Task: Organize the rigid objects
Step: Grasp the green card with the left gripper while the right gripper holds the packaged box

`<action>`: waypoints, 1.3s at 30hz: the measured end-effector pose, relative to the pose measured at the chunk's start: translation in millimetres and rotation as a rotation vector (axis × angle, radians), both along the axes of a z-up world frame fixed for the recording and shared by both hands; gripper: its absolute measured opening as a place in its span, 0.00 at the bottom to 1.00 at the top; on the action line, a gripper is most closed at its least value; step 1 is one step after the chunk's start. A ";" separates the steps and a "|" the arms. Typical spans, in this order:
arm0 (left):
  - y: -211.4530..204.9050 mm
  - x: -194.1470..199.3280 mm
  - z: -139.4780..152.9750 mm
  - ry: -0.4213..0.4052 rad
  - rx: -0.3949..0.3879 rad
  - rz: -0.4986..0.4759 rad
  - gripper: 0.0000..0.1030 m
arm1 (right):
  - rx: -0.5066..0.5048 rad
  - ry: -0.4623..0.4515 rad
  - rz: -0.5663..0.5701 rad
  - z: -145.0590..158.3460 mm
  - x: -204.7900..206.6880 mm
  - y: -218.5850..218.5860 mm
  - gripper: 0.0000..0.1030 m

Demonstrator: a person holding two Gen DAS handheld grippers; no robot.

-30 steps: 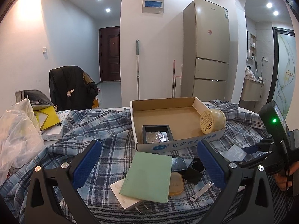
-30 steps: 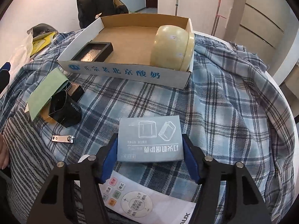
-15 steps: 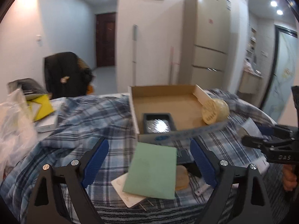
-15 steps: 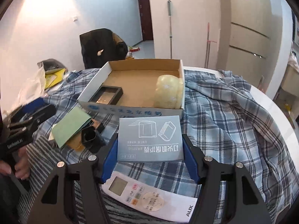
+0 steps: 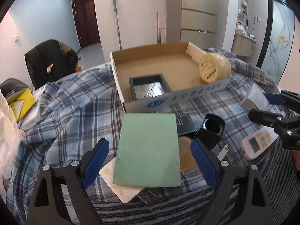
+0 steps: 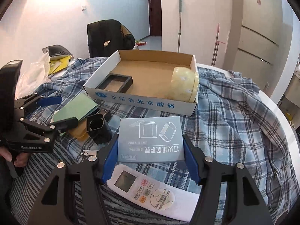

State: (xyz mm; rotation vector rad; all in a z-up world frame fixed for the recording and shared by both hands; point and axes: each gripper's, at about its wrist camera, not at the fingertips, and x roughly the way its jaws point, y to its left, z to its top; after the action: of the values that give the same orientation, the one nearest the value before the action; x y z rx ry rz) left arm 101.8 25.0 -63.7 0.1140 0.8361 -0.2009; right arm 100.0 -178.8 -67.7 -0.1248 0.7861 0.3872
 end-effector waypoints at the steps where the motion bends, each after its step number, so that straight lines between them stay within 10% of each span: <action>1: 1.2 0.4 -0.5 0.004 -0.004 0.006 0.88 | 0.001 0.002 0.000 -0.1 0.6 -0.4 0.61; 15: 5.2 4.5 -5.5 0.047 -0.041 -0.001 0.71 | -0.009 0.030 -0.014 -6.7 4.5 -0.1 0.61; 39: 9.2 -19.4 22.8 -0.143 -0.020 0.061 0.70 | 0.015 0.009 -0.079 -0.4 5.4 -12.2 0.61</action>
State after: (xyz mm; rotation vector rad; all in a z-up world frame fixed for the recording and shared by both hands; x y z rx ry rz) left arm 82.4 34.3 -40.9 0.0832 0.6937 -0.1422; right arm 105.4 -191.0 -68.1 -0.0773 0.7945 0.3193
